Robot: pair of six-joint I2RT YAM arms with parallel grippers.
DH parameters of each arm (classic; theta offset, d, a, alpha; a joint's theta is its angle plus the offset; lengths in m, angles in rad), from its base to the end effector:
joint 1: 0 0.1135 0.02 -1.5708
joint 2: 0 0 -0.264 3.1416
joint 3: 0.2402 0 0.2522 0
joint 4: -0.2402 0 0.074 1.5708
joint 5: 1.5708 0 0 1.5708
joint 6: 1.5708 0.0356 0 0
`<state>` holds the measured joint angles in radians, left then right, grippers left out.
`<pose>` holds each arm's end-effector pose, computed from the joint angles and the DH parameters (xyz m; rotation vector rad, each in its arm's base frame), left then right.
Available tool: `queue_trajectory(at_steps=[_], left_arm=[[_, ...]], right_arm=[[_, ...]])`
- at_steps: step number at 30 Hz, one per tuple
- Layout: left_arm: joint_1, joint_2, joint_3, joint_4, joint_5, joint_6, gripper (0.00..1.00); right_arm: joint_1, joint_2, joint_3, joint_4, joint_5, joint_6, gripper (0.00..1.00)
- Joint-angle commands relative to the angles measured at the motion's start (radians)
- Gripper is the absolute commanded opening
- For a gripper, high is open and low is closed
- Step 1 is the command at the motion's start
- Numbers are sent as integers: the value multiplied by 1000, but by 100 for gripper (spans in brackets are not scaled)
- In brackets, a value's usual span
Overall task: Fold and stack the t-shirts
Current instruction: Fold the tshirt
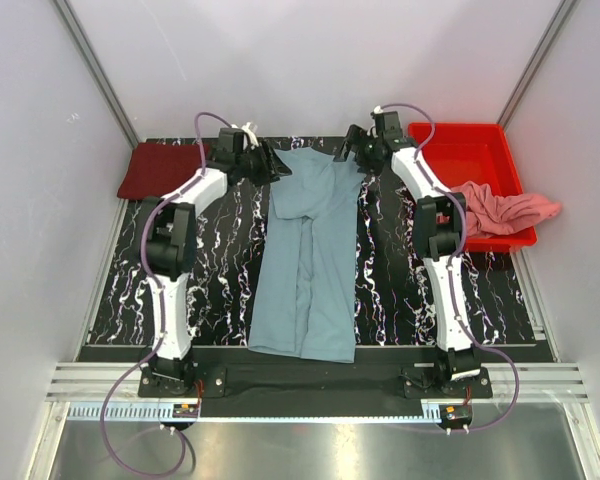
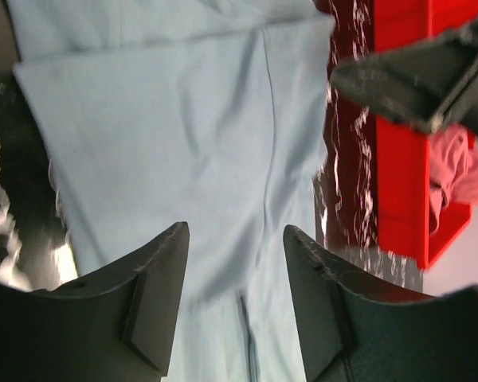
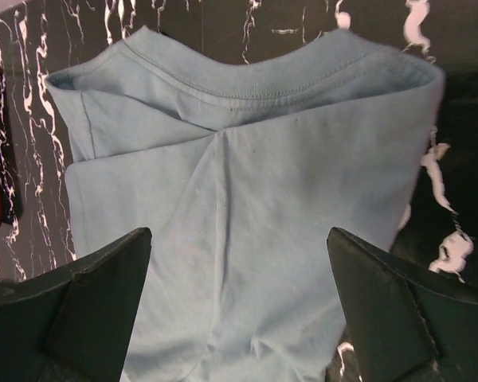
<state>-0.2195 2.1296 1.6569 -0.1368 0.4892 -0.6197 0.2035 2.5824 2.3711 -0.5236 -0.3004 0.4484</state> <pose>0.4764 -0.1234 0.2189 -0.1608 2.2721 -0.9947 0.5620 0.1267 0.1884 0.1306 2.3578 0.6728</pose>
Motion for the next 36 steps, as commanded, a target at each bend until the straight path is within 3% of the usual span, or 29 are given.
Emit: queue_trajectory(at_steps=[1, 7, 12, 18, 21, 25, 29, 32, 36], left_arm=[[0, 110, 118, 151, 22, -98, 54], [20, 230, 158, 144, -72, -247, 52], [54, 302, 159, 192, -93, -380, 49], [77, 395, 300, 146, -66, -382, 49], [80, 382, 353, 114, -25, -361, 57], [68, 238, 316, 33, -3, -253, 65], [66, 8, 204, -130, -21, -71, 68], [66, -198, 77, -237, -58, 9, 69], [62, -457, -222, -319, -52, 34, 68]], right_arm=[[11, 42, 45, 96, -60, 64, 100], [10, 120, 59, 151, -75, 127, 99], [8, 261, 273, 135, -86, 173, 100], [2, 297, 330, 214, -75, 223, 100], [2, 259, 358, 185, -103, 211, 100], [4, 127, 295, 82, -120, 150, 100], [7, -56, 212, -157, -56, 33, 100], [5, -229, 96, -288, 13, -17, 100], [5, -497, -135, -391, -37, -69, 100]])
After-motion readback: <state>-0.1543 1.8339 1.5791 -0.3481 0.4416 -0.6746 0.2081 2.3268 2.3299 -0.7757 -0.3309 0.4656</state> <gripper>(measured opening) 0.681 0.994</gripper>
